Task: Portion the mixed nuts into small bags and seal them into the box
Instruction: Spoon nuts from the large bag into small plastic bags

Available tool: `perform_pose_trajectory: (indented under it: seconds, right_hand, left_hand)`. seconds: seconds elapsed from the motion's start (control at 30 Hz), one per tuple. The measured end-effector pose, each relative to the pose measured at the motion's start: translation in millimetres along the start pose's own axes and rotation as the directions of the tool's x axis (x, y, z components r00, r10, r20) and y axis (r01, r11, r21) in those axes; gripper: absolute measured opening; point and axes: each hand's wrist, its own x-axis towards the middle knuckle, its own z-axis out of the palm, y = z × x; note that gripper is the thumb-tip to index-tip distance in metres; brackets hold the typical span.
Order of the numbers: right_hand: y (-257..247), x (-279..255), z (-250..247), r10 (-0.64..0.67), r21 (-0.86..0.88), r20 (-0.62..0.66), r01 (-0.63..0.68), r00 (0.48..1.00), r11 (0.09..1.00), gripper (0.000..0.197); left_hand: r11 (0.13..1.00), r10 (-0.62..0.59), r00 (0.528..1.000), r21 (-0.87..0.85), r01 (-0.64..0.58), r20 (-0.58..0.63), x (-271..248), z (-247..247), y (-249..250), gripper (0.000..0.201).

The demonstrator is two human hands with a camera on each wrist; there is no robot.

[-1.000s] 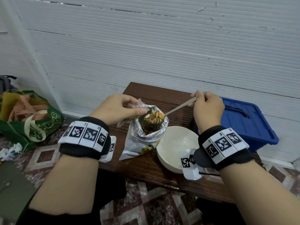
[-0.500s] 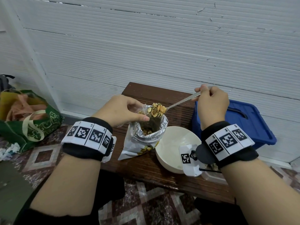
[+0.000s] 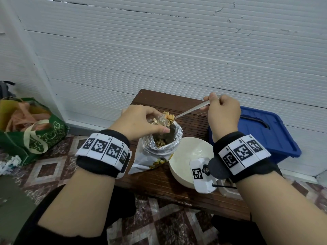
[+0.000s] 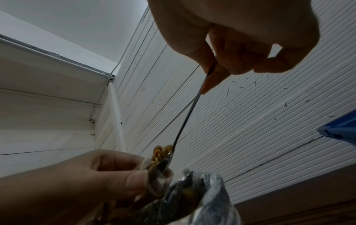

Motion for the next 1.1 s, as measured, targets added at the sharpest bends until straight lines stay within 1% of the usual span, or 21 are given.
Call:
perform_pose_trajectory:
  seconds: [0.17, 0.33, 0.47, 0.57, 0.7, 0.77, 0.93, 1.1]
  right_hand:
    - [2.3, 0.0, 0.4, 0.010, 0.001, 0.007, -0.010, 1.000, 1.000, 0.029]
    - [2.2, -0.7, 0.7, 0.022, 0.012, 0.017, -0.022, 1.000, 1.000, 0.029]
    - [3.8, -0.1, 2.0, 0.022, 0.021, 0.025, -0.022, 0.999, 1.000, 0.029]
    - [6.1, -0.8, 4.1, 0.008, 0.063, 0.040, -0.011, 0.999, 0.998, 0.029]
    - [6.2, -3.9, 4.0, -0.115, 0.139, 0.036, 0.109, 0.993, 0.984, 0.027]
    - [5.8, -4.6, 3.4, -0.162, 0.172, 0.028, 0.155, 0.986, 0.973, 0.027]
    - [3.9, -5.5, 0.8, -0.220, 0.203, 0.001, 0.215, 0.976, 0.955, 0.026]
    - [1.0, -8.2, -1.7, -0.265, 0.226, -0.027, 0.264, 0.964, 0.938, 0.022]
  left_hand:
    - [1.000, -0.003, 1.000, 0.007, 0.003, 0.013, -0.1, -0.2, 0.3, 0.081]
    - [1.000, -0.011, 1.000, 0.012, 0.010, 0.029, 0.9, 0.9, -1.1, 0.085]
    - [1.000, -0.009, 1.000, 0.004, 0.009, 0.024, 1.2, 2.3, -1.7, 0.070]
    - [1.000, -0.003, 1.000, -0.010, 0.003, 0.017, 0.1, 1.0, -1.6, 0.060]
    - [0.994, 0.016, 1.000, -0.104, -0.015, 0.007, -1.2, -4.1, -3.3, 0.037]
    - [0.992, 0.019, 1.000, -0.128, -0.019, 0.002, -0.5, -5.1, -5.5, 0.033]
    - [0.986, 0.000, 1.000, -0.168, 0.000, 0.004, 1.4, -5.9, -8.3, 0.021]
    - [0.978, -0.003, 1.000, -0.210, 0.004, 0.003, 2.1, -5.3, -10.1, 0.022]
